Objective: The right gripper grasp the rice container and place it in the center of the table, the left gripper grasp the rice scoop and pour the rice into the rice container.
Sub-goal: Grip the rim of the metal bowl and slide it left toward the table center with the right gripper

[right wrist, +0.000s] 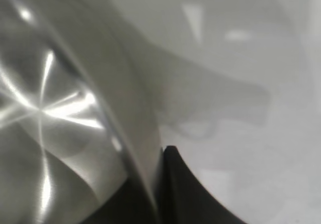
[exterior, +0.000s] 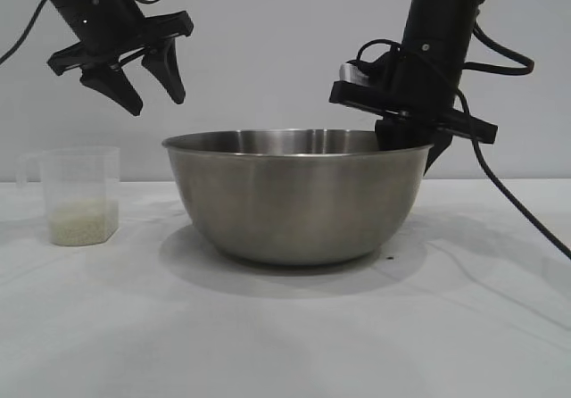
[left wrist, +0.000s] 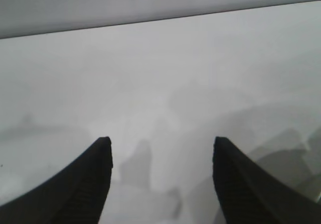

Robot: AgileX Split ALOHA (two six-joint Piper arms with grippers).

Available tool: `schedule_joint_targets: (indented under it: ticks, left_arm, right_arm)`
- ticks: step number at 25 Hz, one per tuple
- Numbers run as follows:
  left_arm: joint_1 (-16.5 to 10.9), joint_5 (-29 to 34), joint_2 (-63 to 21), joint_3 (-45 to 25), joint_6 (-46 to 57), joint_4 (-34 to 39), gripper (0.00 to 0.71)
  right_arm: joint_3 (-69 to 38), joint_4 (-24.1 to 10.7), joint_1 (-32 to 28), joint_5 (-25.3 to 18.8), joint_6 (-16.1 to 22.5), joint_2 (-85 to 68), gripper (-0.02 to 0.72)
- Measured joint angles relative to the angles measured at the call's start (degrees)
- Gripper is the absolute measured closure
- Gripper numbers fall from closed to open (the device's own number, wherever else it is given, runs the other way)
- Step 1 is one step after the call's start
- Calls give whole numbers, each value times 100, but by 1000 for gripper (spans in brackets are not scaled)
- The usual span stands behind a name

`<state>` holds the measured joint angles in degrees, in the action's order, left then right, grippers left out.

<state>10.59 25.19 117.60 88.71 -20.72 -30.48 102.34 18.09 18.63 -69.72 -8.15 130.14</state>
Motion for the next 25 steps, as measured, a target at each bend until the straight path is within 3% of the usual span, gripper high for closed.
schedule_joint_targets:
  ticks: [1,6,8,11,12,18,25]
  left_arm:
    - [0,0,0,0,0,0,333]
    - [0,0,0,0,-3,0,333]
    - [0,0,0,0,-3,0,333]
    - [0,0,0,0,-3,0,333]
    - [0,0,0,0,-3,0,333]
    - [0,10,0,0,-3,0,333]
    - [0,22,0,0,-3,11,333]
  right_arm:
    - [0,0,0,0,0,0,652]
    - [0,0,0,0,0,0,373]
    - [-11,0,0,0,0,-86,301]
    - [-11,-95,0,0,0,-353,304]
    - [-11,-169,0,0,0,-467,263]
    - [-11,-838,0,-43,46,-1032,279]
    - [-11,-1089,-430,-84,141,-1635,279]
